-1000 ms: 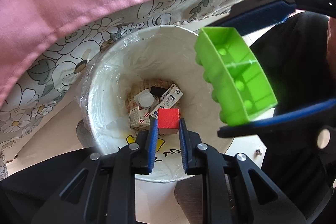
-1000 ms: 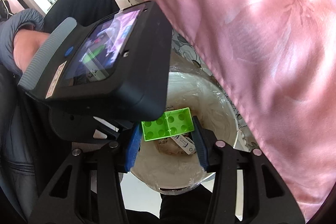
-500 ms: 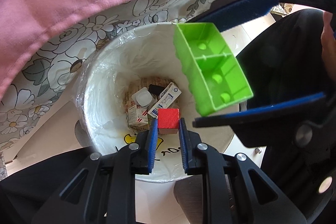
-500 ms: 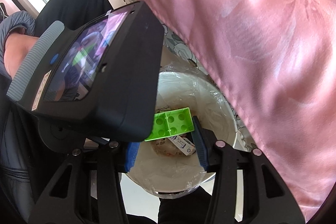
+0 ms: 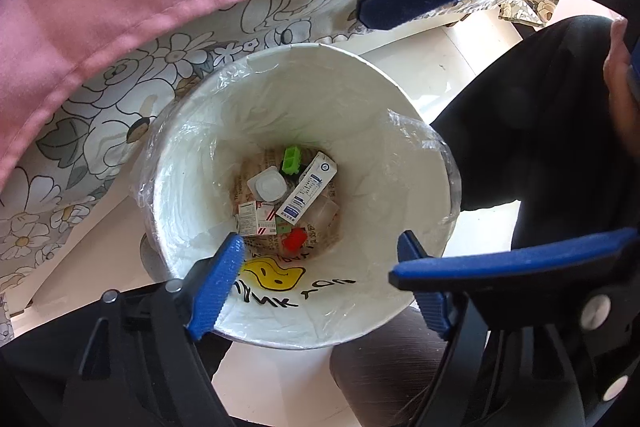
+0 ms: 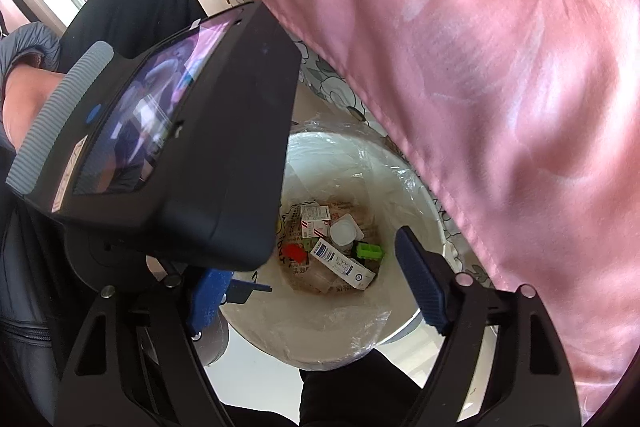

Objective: Collect trash

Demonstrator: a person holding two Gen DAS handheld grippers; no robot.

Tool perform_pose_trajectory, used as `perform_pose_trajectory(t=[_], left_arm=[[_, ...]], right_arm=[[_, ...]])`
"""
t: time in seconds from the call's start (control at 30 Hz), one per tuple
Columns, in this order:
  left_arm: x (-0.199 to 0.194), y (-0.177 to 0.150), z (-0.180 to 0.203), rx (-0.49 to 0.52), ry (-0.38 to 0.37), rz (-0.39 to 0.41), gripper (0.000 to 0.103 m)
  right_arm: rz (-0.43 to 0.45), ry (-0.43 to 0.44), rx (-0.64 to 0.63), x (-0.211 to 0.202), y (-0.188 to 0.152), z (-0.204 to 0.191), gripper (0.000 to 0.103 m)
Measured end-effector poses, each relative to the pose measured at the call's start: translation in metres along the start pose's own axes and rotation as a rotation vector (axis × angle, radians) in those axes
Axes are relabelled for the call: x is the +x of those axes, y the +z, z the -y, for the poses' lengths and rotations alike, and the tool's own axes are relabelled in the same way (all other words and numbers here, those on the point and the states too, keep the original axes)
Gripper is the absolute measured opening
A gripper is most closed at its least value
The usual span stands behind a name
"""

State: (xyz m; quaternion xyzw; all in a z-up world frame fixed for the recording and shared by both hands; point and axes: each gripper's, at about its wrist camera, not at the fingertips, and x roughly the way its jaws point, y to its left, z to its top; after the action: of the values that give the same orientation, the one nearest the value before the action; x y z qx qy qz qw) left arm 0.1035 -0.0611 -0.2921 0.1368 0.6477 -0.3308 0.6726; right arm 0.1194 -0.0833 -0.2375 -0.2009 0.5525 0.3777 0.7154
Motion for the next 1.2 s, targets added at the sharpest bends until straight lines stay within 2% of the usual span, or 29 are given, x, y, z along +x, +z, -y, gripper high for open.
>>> perform_pose_trajectory(t=[0.3, 0.7, 1.2], left_arm=[[-0.003, 0.002, 0.000, -0.003, 0.009, 0.003, 0.088], [-0.007, 0.003, -0.002, -0.017, 0.018, 0.008, 0.088], [-0.056, -0.002, -0.002, -0.105, 0.093, 0.123, 0.088]], right_arm=[[0.003, 0.000, 0.005, -0.004, -0.006, 0.007, 0.082], [0.018, -0.017, 0.015, -0.009, -0.009, 0.011, 0.082], [0.159, -0.095, 0.090, -0.055, -0.029, 0.012, 0.082]])
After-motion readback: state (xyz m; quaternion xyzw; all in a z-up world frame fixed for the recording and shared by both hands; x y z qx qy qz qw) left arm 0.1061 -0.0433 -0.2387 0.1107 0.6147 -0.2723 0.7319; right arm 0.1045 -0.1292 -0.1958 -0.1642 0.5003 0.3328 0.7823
